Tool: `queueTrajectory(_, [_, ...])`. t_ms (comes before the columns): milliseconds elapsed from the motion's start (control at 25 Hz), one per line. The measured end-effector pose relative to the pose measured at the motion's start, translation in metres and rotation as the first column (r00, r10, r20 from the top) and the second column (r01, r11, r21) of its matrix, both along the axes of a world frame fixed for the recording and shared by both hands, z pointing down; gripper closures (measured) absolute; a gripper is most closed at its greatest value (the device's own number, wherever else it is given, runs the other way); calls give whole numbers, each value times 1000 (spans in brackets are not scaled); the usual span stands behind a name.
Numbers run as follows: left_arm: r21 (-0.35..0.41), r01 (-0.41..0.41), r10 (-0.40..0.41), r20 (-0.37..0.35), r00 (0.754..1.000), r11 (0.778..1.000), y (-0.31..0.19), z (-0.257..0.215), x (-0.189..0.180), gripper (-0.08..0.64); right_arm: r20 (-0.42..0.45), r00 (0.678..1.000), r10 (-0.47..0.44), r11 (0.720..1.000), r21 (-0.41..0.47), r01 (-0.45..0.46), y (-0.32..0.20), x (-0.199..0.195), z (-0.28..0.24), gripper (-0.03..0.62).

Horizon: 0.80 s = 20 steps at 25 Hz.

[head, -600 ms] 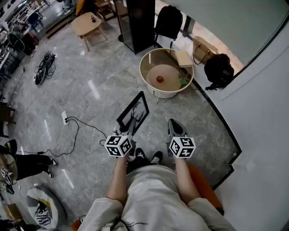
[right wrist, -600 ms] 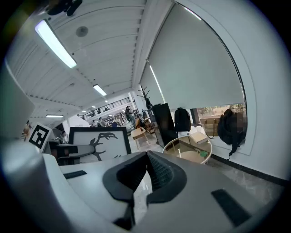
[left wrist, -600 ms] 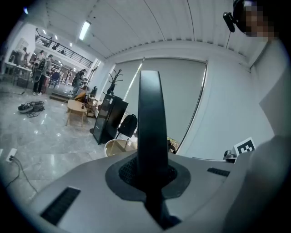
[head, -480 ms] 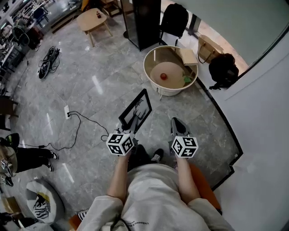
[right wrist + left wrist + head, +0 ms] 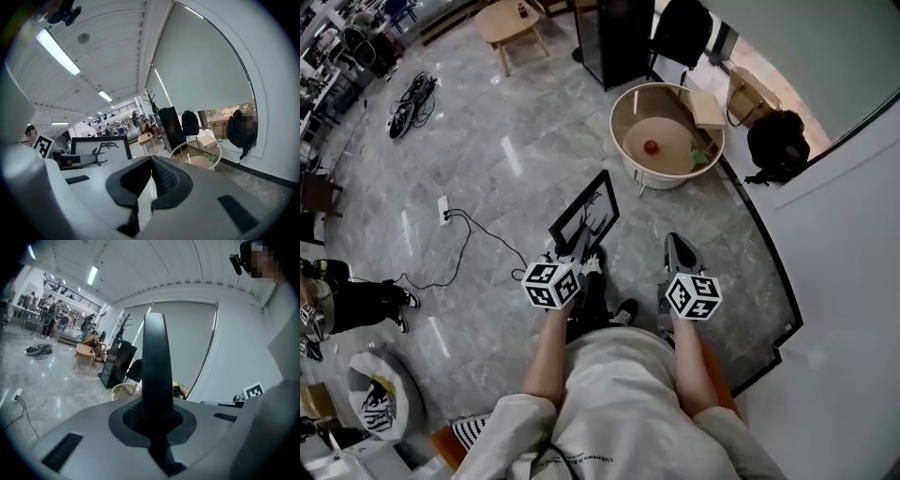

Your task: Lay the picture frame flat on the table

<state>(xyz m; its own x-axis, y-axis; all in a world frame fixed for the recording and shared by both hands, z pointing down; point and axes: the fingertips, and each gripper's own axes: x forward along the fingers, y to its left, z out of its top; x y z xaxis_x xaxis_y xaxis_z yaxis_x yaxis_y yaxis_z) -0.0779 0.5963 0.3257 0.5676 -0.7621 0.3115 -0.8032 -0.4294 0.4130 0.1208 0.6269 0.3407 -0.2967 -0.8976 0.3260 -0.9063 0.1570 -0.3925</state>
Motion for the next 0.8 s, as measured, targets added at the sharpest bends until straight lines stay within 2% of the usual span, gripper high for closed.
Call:
queueTrajectory(280, [20,-25,26,-50,998,999,-43,-5,16,534,9,1000,-24,1000,10,24,-40,6,-8,558])
queueTrajectory(560, [38,-52,55,-94,994,998,-119,-13,28,534,-24,998,-62,998,18,62,-100,2,-15,557])
queueTrajectory(800, [49,-67,72,-114,991,997,-180,-23,22,534,-49,999,-19,999,34,20,-154,-4,-32,558])
